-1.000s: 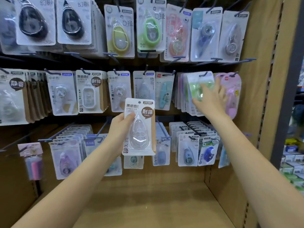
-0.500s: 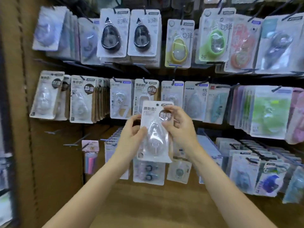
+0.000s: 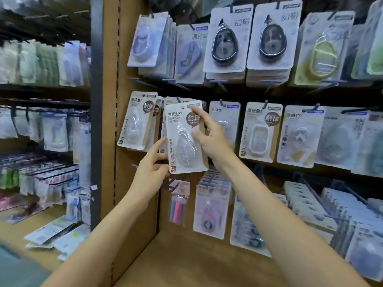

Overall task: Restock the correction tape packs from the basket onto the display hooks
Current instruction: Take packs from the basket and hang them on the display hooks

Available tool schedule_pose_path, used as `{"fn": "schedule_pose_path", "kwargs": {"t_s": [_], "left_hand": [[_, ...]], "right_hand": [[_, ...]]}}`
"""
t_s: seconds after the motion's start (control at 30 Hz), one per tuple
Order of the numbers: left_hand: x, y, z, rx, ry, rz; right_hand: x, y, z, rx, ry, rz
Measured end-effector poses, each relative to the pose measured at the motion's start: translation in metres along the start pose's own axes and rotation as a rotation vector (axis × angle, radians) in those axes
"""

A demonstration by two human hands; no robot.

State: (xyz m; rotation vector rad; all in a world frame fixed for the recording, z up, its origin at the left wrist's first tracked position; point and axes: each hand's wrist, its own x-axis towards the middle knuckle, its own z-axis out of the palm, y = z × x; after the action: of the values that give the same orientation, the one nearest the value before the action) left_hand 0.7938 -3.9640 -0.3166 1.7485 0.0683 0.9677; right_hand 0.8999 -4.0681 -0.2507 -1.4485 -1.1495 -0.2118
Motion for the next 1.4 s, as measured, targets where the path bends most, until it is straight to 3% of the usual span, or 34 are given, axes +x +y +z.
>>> {"fn": "schedule_pose_path", "kwargs": {"t_s": [0.3,0.7,0.93,1.07,1.23,1.33,1.4], "left_hand": [[0.022,-0.021,-0.019,0.011,0.012,-0.03],[0.034,-0.02,-0.018,0.022,0.037,-0.02],[0.04,-0.021,-0.026,0.015,0.04,-0.078],[0.033,-0.035,-0.032,0.11,0.029,-0.109],[0.014,-0.05,-0.048,0.132,0.154,-0.068],[-0.004,-0.064,-0.06,0.153,0.241,-0.035],[-0.02,-0.076,-0.068,0.146,0.289,-0.031]], "right_hand": [[0.033,0.016,0.026,0.058,0.071,-0.017],[0.04,0.012,0.04,-0.083,0.162,-0.068],[0.053,0.017,0.039,-0.618,0.171,-0.036],[0.059,0.027,0.034,-0.728,0.202,-0.015],[0.042,0.031,0.039,-0.899,0.189,0.001],[0.007,0.023,0.04,-1.06,0.251,-0.13],[-0.016,0.015,0.048,-0.996,0.277,-0.25]]}}
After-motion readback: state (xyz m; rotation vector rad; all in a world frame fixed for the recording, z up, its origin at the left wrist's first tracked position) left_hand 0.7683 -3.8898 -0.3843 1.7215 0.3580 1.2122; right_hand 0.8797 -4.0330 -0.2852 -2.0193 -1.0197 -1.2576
